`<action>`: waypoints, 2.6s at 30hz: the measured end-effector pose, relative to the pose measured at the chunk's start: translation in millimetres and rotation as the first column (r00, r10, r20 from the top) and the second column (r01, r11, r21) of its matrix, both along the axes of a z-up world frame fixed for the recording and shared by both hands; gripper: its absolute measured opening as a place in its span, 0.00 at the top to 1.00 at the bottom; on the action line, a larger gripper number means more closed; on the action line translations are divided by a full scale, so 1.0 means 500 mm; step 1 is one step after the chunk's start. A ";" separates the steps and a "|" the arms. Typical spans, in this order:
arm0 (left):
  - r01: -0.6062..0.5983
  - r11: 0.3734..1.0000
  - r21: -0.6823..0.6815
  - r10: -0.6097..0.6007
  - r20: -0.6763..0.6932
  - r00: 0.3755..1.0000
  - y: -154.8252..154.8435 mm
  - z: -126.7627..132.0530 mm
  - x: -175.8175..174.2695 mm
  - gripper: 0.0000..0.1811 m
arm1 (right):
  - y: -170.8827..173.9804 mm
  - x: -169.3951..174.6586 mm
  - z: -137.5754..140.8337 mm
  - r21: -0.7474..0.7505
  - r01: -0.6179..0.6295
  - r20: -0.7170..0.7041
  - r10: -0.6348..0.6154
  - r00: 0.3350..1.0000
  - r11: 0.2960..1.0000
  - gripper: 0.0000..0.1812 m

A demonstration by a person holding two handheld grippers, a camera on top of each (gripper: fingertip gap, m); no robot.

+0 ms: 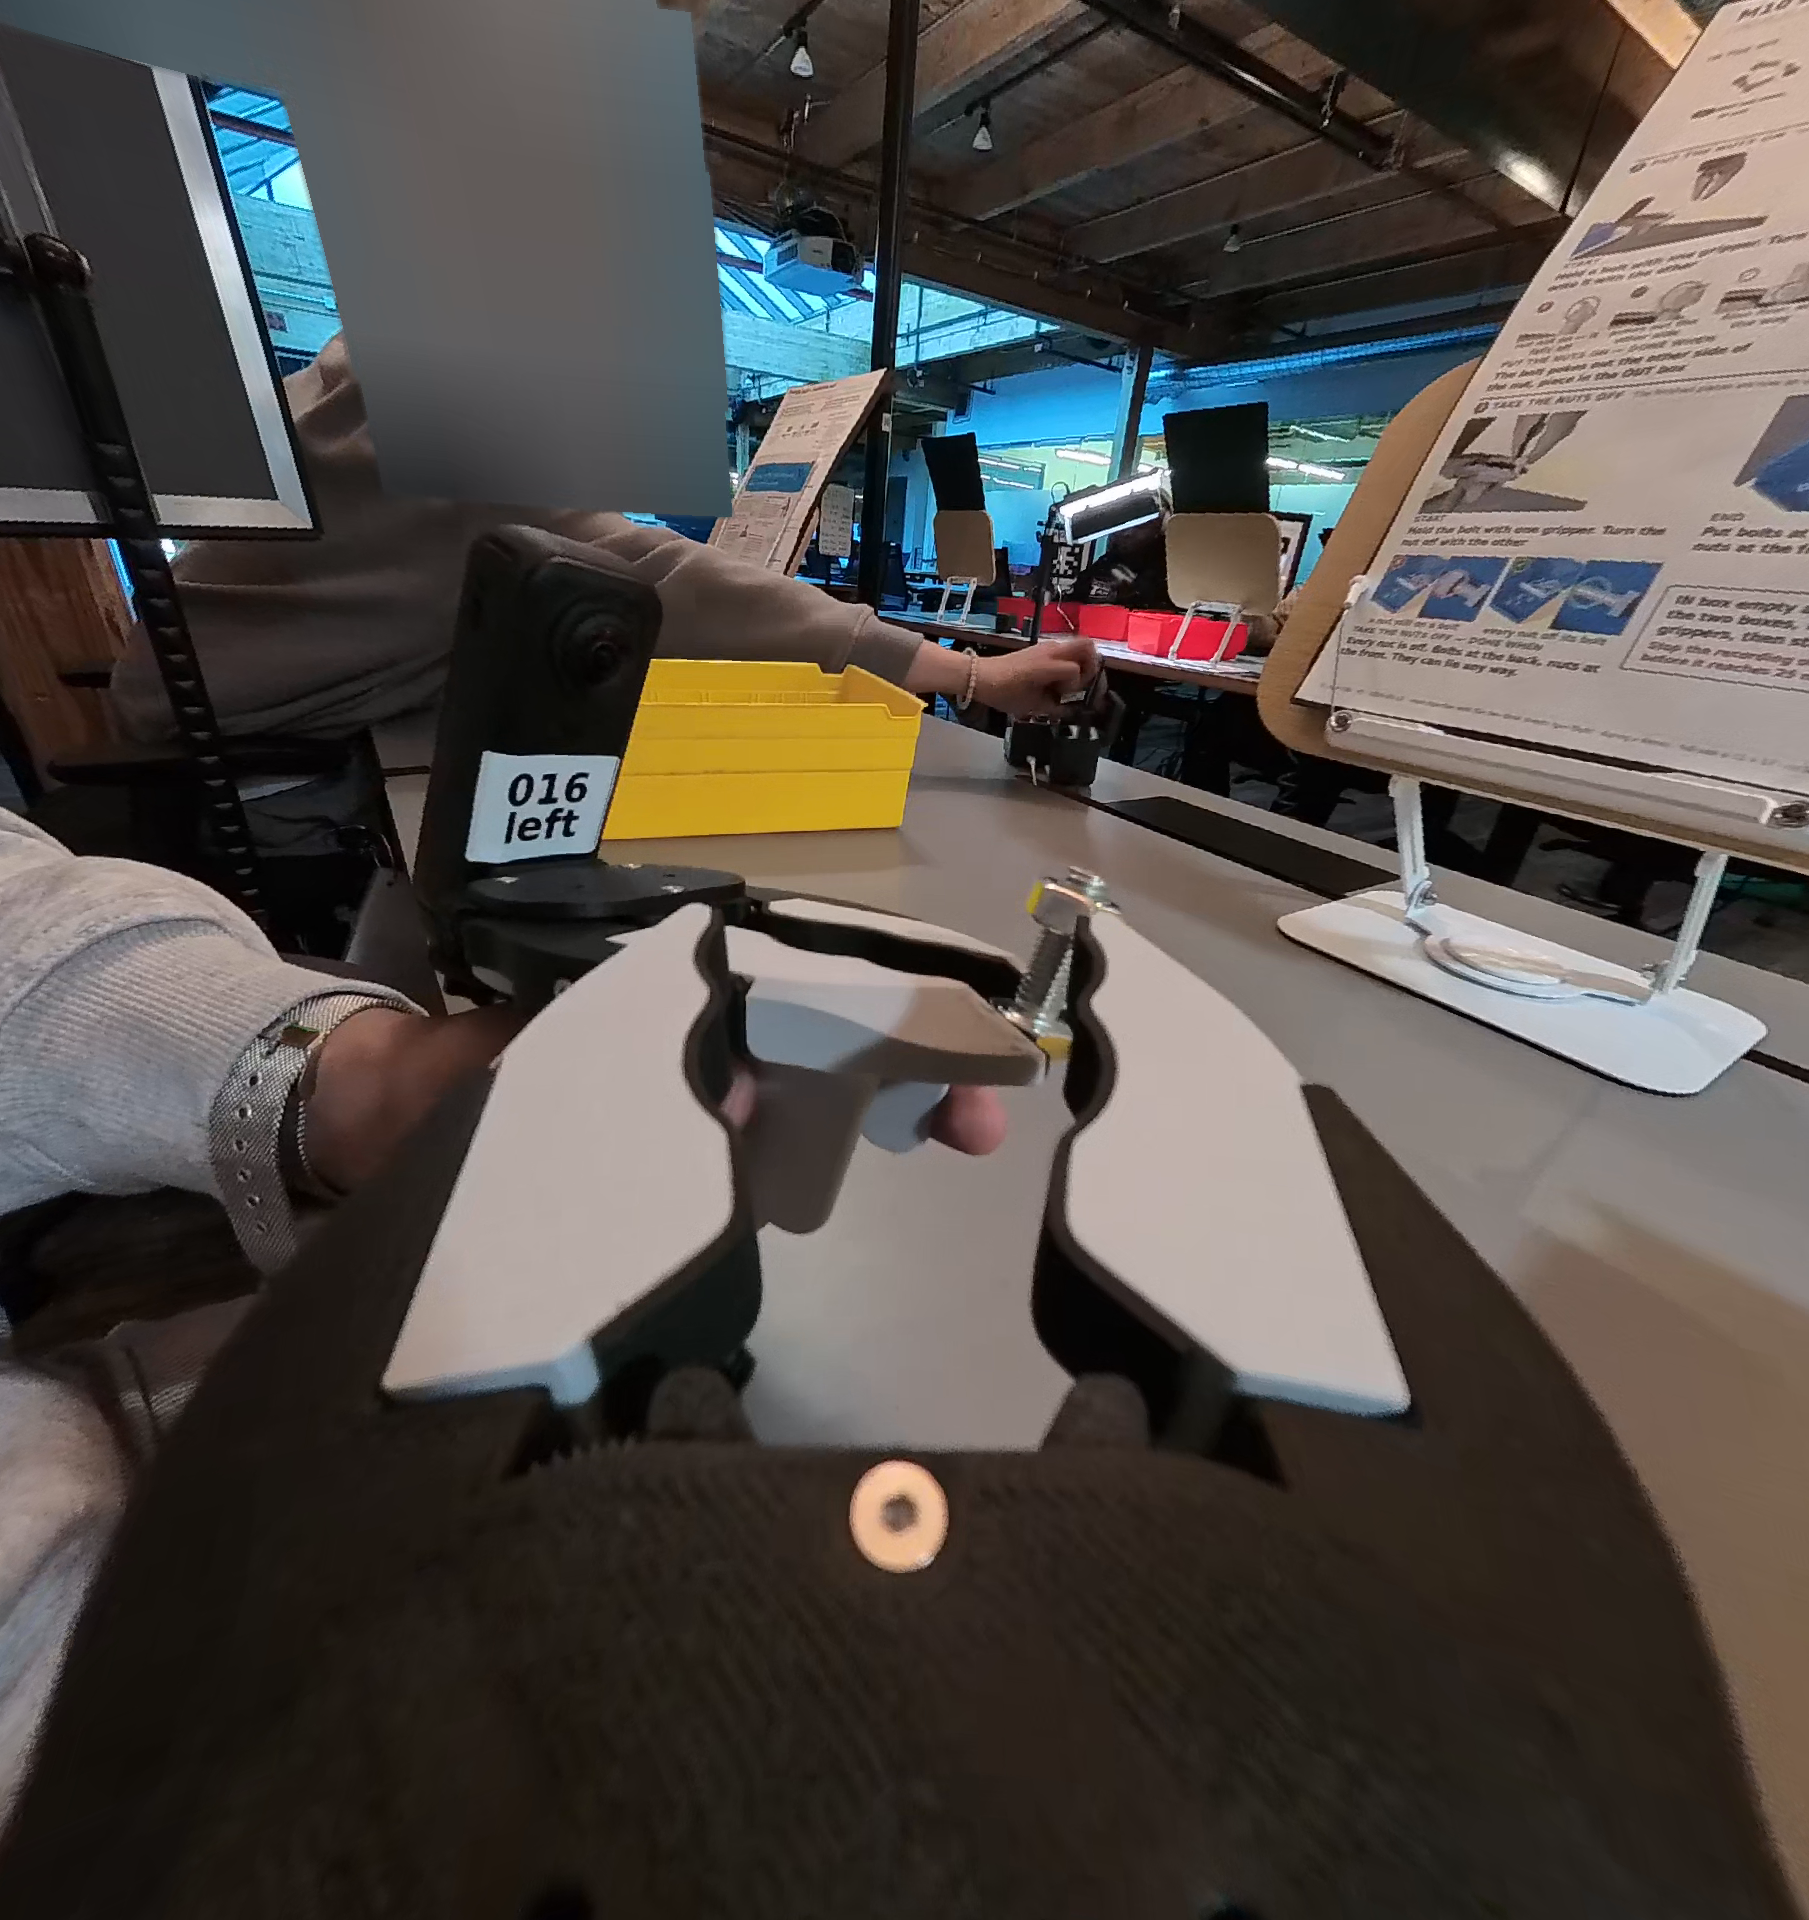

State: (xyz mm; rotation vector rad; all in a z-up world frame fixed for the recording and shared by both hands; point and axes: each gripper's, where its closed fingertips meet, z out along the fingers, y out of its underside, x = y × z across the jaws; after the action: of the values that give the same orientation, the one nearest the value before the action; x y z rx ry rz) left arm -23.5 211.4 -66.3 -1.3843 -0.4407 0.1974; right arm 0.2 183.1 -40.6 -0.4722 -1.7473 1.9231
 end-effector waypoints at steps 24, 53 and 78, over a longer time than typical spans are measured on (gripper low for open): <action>-0.012 0.999 -0.034 0.011 -0.014 1.000 0.003 -0.007 -0.001 0.90 | 0.009 -0.005 0.001 -0.015 0.013 0.018 -0.013 1.000 1.000 0.66; 0.009 0.999 -0.034 -0.009 0.012 1.000 0.008 -0.012 0.001 0.90 | 0.009 -0.010 -0.001 -0.044 0.004 0.047 -0.002 0.999 0.999 0.63; -0.019 0.997 -0.076 0.016 -0.042 0.999 0.010 -0.013 0.006 0.90 | 0.004 -0.016 -0.011 0.020 0.048 0.018 -0.048 0.999 0.999 0.60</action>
State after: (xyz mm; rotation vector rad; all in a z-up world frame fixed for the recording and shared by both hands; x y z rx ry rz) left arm -20.7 216.6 -72.9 -1.4490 -0.4151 0.2590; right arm -7.9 185.2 -46.1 -0.5218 -1.7494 1.8726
